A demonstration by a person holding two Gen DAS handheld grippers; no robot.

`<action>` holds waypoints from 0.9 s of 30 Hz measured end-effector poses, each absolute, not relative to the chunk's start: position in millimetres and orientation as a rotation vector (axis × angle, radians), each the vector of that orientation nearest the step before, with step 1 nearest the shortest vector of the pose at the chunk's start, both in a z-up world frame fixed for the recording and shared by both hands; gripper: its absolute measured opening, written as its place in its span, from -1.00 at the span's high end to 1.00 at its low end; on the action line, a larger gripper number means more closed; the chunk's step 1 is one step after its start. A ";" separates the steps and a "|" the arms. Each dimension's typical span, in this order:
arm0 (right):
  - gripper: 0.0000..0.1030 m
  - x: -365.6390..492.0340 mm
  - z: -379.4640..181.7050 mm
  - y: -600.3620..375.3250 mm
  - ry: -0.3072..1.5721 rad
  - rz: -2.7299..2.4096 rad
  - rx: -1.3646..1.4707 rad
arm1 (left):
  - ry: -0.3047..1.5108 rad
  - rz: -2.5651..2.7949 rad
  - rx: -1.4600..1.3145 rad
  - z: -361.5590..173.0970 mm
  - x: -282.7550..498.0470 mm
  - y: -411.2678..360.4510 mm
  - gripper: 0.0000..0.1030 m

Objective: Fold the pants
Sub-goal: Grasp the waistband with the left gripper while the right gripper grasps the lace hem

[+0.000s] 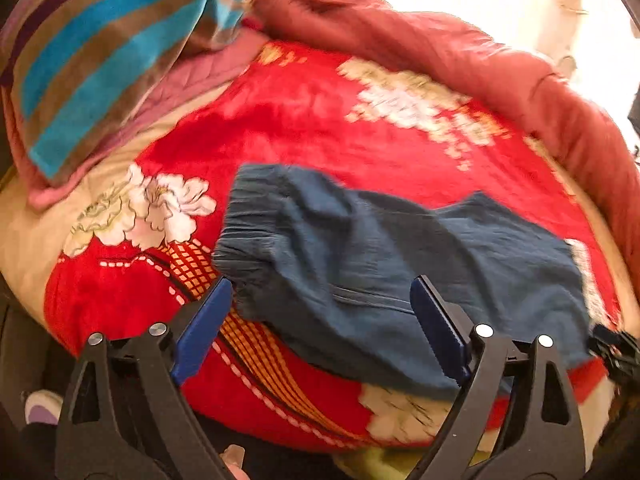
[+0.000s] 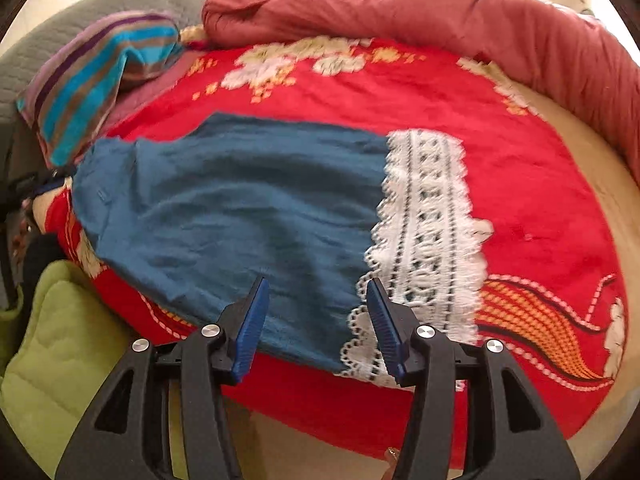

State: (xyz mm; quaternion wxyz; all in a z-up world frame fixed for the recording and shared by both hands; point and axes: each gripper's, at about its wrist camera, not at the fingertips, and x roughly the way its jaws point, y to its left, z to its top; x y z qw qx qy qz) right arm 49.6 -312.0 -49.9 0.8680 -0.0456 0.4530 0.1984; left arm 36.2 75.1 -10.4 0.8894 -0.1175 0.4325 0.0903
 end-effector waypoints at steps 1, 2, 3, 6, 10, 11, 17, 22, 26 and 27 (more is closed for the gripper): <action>-0.02 49.1 -52.8 -311.8 0.955 0.415 -0.100 | 0.910 0.193 -0.239 -15.4 41.6 76.2 -0.18; -0.02 49.3 -55.7 -312.4 0.964 0.411 -0.108 | 0.921 0.216 -0.213 -20.7 44.0 75.5 0.42; -0.03 48.6 -56.7 -313.8 0.969 0.407 -0.110 | 0.921 0.227 -0.192 -21.5 44.3 74.7 0.49; -0.03 46.1 -58.5 -315.9 0.980 0.403 -0.105 | 0.913 0.216 -0.195 -16.4 34.9 81.8 0.64; -0.04 46.3 -62.9 -315.4 0.990 0.396 -0.110 | 0.928 0.209 -0.210 -24.7 23.9 94.7 0.64; -0.05 46.2 -63.8 -314.2 0.992 0.396 -0.115 | 0.930 0.203 -0.214 -25.8 22.0 95.5 0.62; -0.11 46.7 -48.4 -324.7 0.964 0.458 -0.050 | 0.825 0.248 -0.156 16.5 2.3 89.8 0.33; -0.11 71.1 -14.1 -355.7 0.851 0.421 0.051 | 0.731 0.168 -0.097 56.4 10.5 63.0 -0.02; -0.11 115.5 -2.4 -381.1 0.832 0.398 0.130 | 0.759 0.037 -0.098 60.4 52.8 34.6 -0.02; -0.11 130.8 -4.4 -385.7 0.841 0.383 0.133 | 0.773 0.020 -0.105 57.8 63.1 28.3 -0.02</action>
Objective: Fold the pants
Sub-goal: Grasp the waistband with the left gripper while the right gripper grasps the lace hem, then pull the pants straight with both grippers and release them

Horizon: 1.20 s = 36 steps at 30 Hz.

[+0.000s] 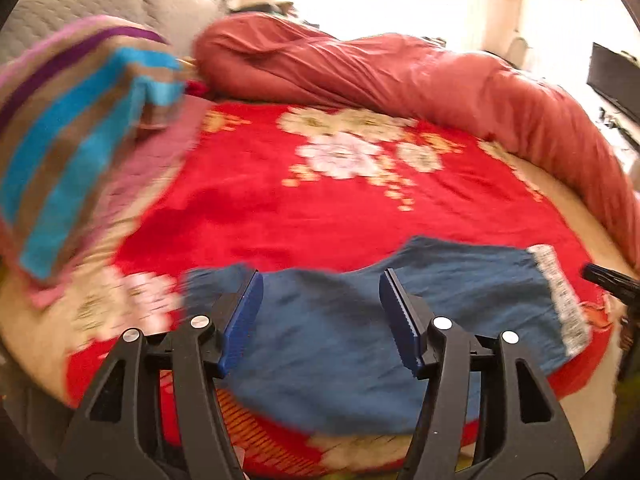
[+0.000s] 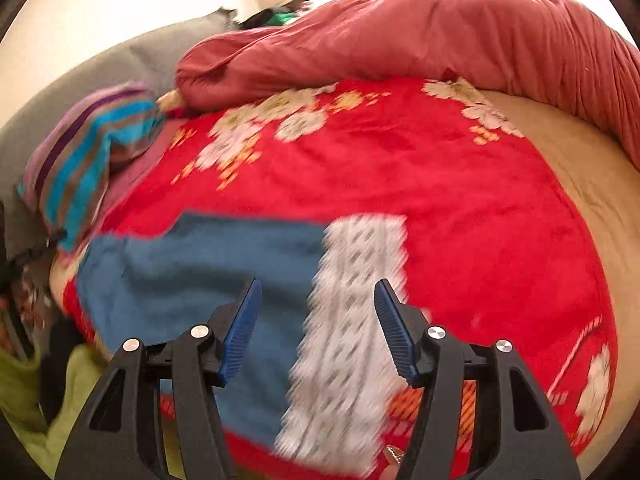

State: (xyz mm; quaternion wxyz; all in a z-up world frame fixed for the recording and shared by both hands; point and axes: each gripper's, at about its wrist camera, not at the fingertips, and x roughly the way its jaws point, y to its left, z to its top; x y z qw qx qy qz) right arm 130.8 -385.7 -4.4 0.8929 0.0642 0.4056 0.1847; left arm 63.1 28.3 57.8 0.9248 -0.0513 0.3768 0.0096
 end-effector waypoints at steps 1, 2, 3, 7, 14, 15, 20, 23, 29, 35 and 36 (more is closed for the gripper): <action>-0.11 146.2 -8.7 -389.1 0.861 0.362 0.133 | 0.800 -0.007 -0.108 52.6 82.2 19.2 -0.02; -0.11 159.9 -13.5 -390.3 0.883 0.358 0.136 | 0.820 -0.028 -0.108 47.6 95.1 12.1 -0.02; -0.11 168.6 -17.6 -392.2 0.895 0.366 0.145 | 0.839 -0.044 -0.106 42.4 105.6 6.1 -0.01; -0.10 206.6 -42.3 -397.4 0.968 0.382 0.212 | 0.934 -0.094 -0.093 12.2 158.3 -19.5 0.02; 0.03 217.2 -71.3 -395.7 1.022 0.445 0.241 | 1.044 -0.158 -0.068 -40.5 209.3 -45.6 -0.06; 0.19 216.2 -71.8 -396.4 1.019 0.464 0.254 | 1.073 -0.168 -0.091 -50.8 214.3 -48.2 -0.06; 0.54 209.8 -71.5 -390.4 0.990 0.511 0.228 | 1.075 -0.239 -0.073 -54.7 207.3 -67.5 0.91; 0.67 205.3 -56.2 -386.0 0.937 0.516 0.189 | 1.031 -0.207 0.004 -39.8 200.5 -78.1 0.93; 0.68 218.9 -27.8 -383.5 0.837 0.490 0.126 | 0.940 -0.180 0.039 -15.2 215.2 -82.4 0.96; 0.67 248.0 -67.7 -375.4 0.956 0.441 0.091 | 1.006 -0.155 0.041 -51.6 231.3 -82.1 0.94; 0.66 248.4 -71.4 -375.2 0.958 0.438 0.094 | 1.008 -0.159 0.019 -57.7 232.2 -78.4 0.89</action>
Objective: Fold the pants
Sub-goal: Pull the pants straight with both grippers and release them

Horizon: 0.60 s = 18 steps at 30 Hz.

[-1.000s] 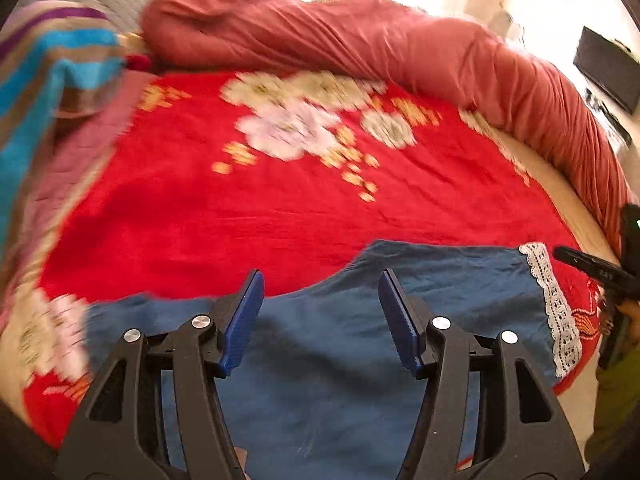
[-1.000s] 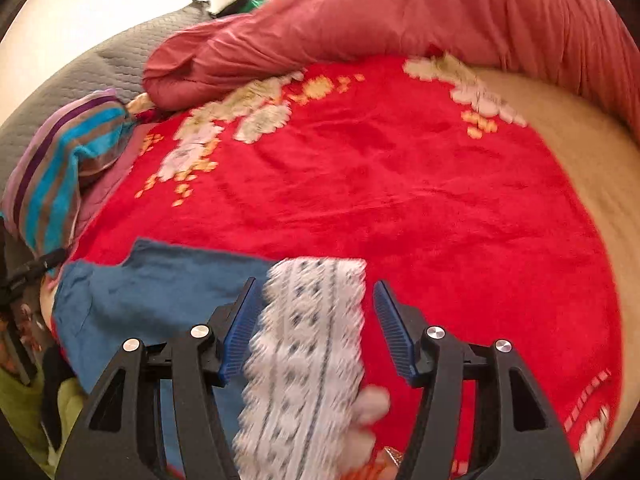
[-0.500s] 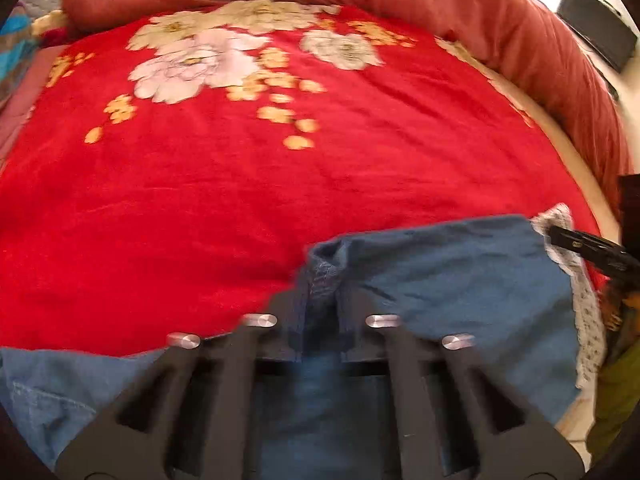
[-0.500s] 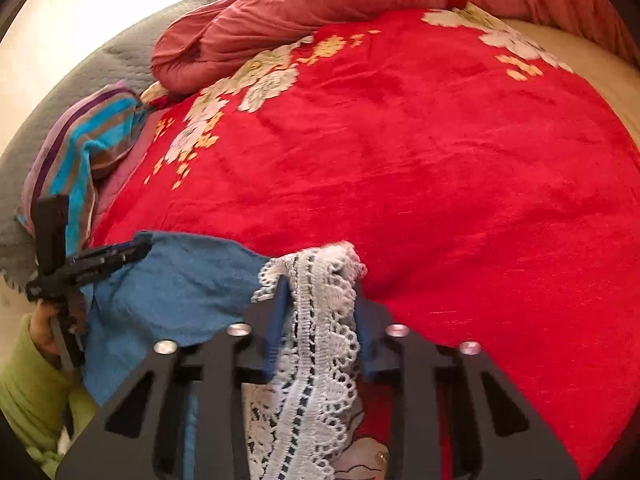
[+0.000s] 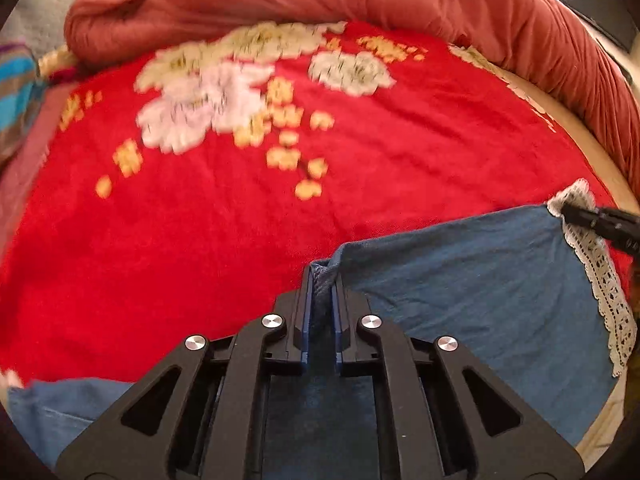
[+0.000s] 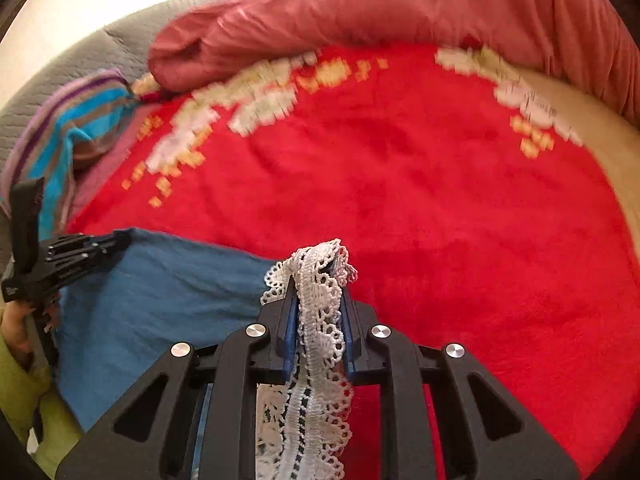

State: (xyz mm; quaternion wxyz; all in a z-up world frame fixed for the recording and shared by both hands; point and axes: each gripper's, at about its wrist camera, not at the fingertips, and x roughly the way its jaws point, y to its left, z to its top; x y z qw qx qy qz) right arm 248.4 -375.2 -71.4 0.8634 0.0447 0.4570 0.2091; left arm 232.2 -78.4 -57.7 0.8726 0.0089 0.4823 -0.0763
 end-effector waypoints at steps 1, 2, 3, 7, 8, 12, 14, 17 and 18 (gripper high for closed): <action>0.63 248.6 -73.5 -377.1 0.957 0.438 0.106 | 1.003 -0.160 0.006 -59.4 231.3 -75.9 0.87; 0.63 249.0 -74.3 -379.1 0.958 0.434 0.117 | 0.996 -0.165 -0.010 -60.1 230.5 -73.2 0.85; 0.57 249.4 -74.3 -381.7 0.959 0.431 0.132 | 0.995 -0.172 -0.032 -59.7 230.1 -70.0 0.80; 0.25 240.1 -61.1 -390.5 0.915 0.389 0.137 | 0.976 -0.145 -0.069 -46.3 219.5 -55.1 0.35; 0.24 233.3 -53.6 -395.3 0.889 0.375 0.130 | 0.965 -0.145 -0.084 -41.2 214.3 -49.8 0.31; 0.20 198.9 -32.0 -417.0 0.848 0.378 0.187 | 0.894 -0.085 -0.088 -18.4 182.9 -26.6 -0.13; 0.09 177.6 -27.4 -423.3 0.853 0.378 0.197 | 0.864 -0.049 -0.071 -8.0 160.4 -14.9 -0.18; 0.05 143.4 -28.1 -425.5 0.881 0.393 0.195 | 0.844 -0.039 -0.059 -1.5 130.3 -4.8 -0.26; 0.05 135.1 -29.7 -425.1 0.894 0.402 0.197 | 0.848 -0.039 -0.055 -3.0 119.4 -3.1 -0.27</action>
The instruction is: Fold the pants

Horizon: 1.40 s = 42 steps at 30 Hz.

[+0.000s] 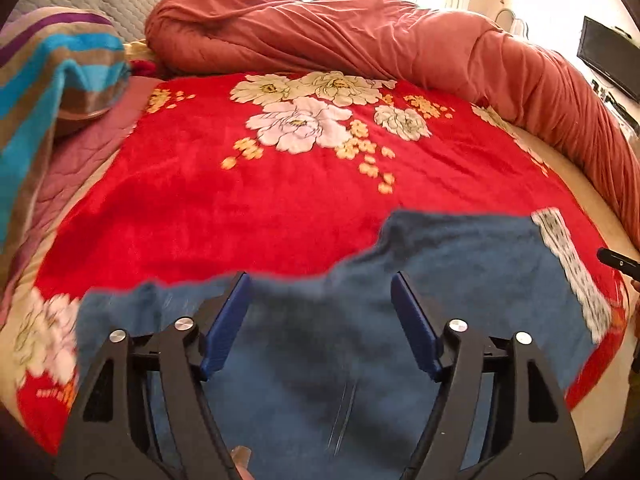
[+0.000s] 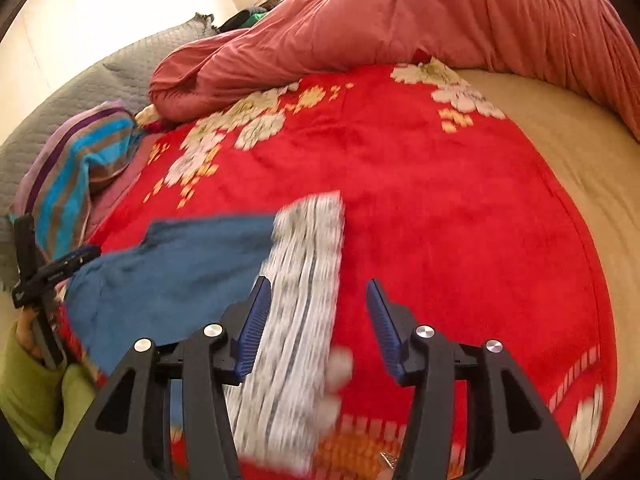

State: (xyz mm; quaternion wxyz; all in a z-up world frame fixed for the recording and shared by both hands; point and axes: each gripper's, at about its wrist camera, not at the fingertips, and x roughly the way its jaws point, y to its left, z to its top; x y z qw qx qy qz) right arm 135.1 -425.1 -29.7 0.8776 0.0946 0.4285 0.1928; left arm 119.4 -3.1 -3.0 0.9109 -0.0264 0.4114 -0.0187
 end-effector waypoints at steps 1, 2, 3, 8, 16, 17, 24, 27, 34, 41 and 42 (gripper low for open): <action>0.05 128.8 -32.0 -424.7 0.903 0.410 0.201 | 0.862 -0.035 -0.051 -5.9 114.0 -1.6 -0.28; 0.05 122.8 -36.0 -423.3 0.923 0.410 0.203 | 0.879 -0.031 -0.046 -9.7 109.2 -1.1 -0.29; 0.05 118.8 -40.1 -421.5 0.944 0.403 0.206 | 0.907 -0.013 -0.030 -16.6 103.4 -0.4 -0.31; 0.33 109.0 -62.6 -408.4 1.023 0.403 0.202 | 0.999 0.089 -0.024 -40.9 90.4 17.1 -0.32; 0.71 91.9 -61.1 -405.4 1.007 0.334 0.107 | 0.982 0.103 -0.115 -41.4 71.5 38.8 -0.24; 0.70 90.9 -64.4 -406.1 1.006 0.328 0.117 | 0.982 0.101 -0.122 -42.0 71.5 39.3 -0.22; 0.47 88.5 -63.1 -405.8 0.995 0.316 0.106 | 0.971 0.093 -0.146 -44.0 69.1 41.4 -0.21; 0.20 83.3 -52.2 -407.1 0.967 0.332 0.120 | 0.963 0.107 -0.141 -35.8 63.1 39.3 -0.23; -0.03 67.0 -9.4 -388.4 0.819 0.347 0.013 | 0.892 0.092 -0.078 -0.8 45.0 14.6 -0.42; -0.10 53.5 -1.0 -342.3 0.766 0.434 -0.112 | 0.917 -0.004 -0.012 -3.9 39.0 -27.1 -0.58; -0.10 52.5 -4.1 -335.1 0.771 0.446 -0.120 | 0.936 -0.020 0.008 -9.9 39.0 -35.2 -0.59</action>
